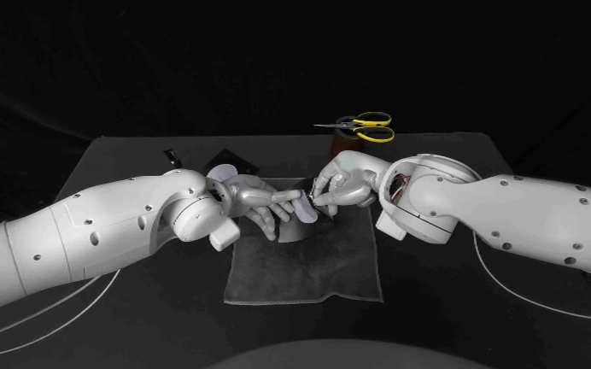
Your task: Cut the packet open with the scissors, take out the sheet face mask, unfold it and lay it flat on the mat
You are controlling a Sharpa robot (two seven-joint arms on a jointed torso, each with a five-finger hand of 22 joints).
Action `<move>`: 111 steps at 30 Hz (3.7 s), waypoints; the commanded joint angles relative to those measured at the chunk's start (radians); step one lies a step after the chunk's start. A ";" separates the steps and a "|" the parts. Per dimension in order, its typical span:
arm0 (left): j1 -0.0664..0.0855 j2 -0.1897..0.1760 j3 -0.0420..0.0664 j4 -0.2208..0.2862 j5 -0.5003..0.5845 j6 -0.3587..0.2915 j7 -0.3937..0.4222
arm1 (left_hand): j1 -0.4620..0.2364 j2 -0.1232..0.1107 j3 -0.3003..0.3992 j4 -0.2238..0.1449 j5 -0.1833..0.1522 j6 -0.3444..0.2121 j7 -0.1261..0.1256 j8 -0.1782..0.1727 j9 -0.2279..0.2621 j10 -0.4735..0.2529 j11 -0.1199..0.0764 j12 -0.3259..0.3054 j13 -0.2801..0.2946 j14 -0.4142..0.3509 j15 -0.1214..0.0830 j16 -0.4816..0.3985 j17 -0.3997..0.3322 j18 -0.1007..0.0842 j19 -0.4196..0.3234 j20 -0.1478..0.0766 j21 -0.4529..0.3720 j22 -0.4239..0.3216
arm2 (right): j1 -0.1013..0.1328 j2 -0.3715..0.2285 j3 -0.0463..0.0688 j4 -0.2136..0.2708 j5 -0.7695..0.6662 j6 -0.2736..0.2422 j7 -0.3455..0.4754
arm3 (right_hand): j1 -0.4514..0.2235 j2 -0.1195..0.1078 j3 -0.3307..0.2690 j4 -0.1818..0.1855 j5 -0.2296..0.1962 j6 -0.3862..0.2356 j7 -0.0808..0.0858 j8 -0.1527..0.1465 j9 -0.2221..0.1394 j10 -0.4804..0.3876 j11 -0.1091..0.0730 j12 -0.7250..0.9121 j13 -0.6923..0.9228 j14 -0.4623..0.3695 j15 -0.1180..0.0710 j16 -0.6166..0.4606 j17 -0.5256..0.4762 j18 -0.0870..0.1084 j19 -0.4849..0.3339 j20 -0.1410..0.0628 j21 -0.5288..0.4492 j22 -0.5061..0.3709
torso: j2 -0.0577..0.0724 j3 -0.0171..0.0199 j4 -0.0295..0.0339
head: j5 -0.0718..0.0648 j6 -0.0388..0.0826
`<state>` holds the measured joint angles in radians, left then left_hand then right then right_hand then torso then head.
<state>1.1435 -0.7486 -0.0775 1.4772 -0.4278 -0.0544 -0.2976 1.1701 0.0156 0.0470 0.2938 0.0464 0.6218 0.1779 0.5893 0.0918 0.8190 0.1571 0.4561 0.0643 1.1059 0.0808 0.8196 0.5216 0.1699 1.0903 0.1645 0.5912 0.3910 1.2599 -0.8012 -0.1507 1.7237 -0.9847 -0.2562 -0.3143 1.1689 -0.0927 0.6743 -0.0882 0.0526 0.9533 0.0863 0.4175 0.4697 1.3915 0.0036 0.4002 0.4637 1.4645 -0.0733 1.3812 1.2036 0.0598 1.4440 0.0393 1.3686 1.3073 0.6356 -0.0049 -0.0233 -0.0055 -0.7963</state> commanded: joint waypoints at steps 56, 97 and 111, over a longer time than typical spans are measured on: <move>0.001 0.017 0.000 -0.007 0.044 -0.021 -0.035 | -0.001 0.060 -0.007 0.001 0.002 -0.018 0.057 0.013 0.001 0.024 0.006 0.017 0.005 0.012 0.000 0.025 0.016 0.013 0.023 0.001 0.008 0.004 | 0.001 0.033 -0.001 -0.020 -0.362 0.188 -0.049 | -0.040 -0.126 -0.191 0.040 0.168 0.016 0.030 -0.197 -0.094 -0.387 0.037 0.398 0.380 -0.070 0.051 -0.016 -0.053 0.073 -0.219 0.046 -0.310 -0.176 | 0.000 -0.0013 0.0002 | -0.002 -0.005; 0.001 0.018 0.000 -0.014 0.051 -0.025 -0.035 | 0.004 0.069 -0.006 0.001 0.002 -0.019 0.057 0.013 0.001 0.022 0.005 0.018 0.004 0.011 0.000 0.032 0.021 0.013 0.024 0.001 0.011 0.006 | -0.006 0.100 -0.005 -0.100 -0.109 0.162 0.033 | 0.072 -0.015 -0.061 -0.065 0.180 -0.064 0.130 -0.192 -0.163 -0.198 0.138 -0.338 -0.403 -0.365 0.157 -1.028 -1.055 0.092 -0.441 0.109 -1.058 -0.773 | 0.000 -0.0009 0.0008 | 0.003 0.007; 0.001 0.011 0.000 -0.013 0.096 -0.041 -0.004 | -0.059 0.071 -0.088 0.002 0.001 -0.024 0.057 0.015 -0.001 0.013 0.006 0.022 0.003 -0.006 0.002 0.047 0.031 0.012 0.013 0.002 0.019 0.012 | -0.023 0.115 -0.005 -0.144 0.017 -0.069 0.108 | 0.003 -0.037 -0.082 -0.079 0.580 0.065 0.022 0.022 -0.070 0.093 0.032 -0.294 -0.381 -0.107 0.049 -0.944 -0.925 0.122 -0.333 0.037 -0.781 -0.562 | -0.001 -0.0007 -0.0010 | 0.003 0.009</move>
<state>1.1440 -0.7374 -0.0780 1.4614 -0.3617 -0.0888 -0.3287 1.1204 0.0868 -0.0376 0.2956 0.0464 0.6044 0.1725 0.5999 0.0921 0.8383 0.1627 0.4755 0.0680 1.1070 0.0823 0.8621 0.5513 0.1685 1.1076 0.1646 0.6070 0.4019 1.2361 -0.6868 -0.1574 1.5811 -1.0227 -0.2295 -0.2506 1.1761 -0.1322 0.5864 -0.1581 0.6045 1.0130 0.1129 0.4287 0.3907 1.4514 0.0445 0.1036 0.0795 1.3482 -0.0206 0.4329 0.2700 0.1703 1.1136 0.0841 0.5733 0.7335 0.6355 -0.0053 -0.0230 -0.0021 -0.7884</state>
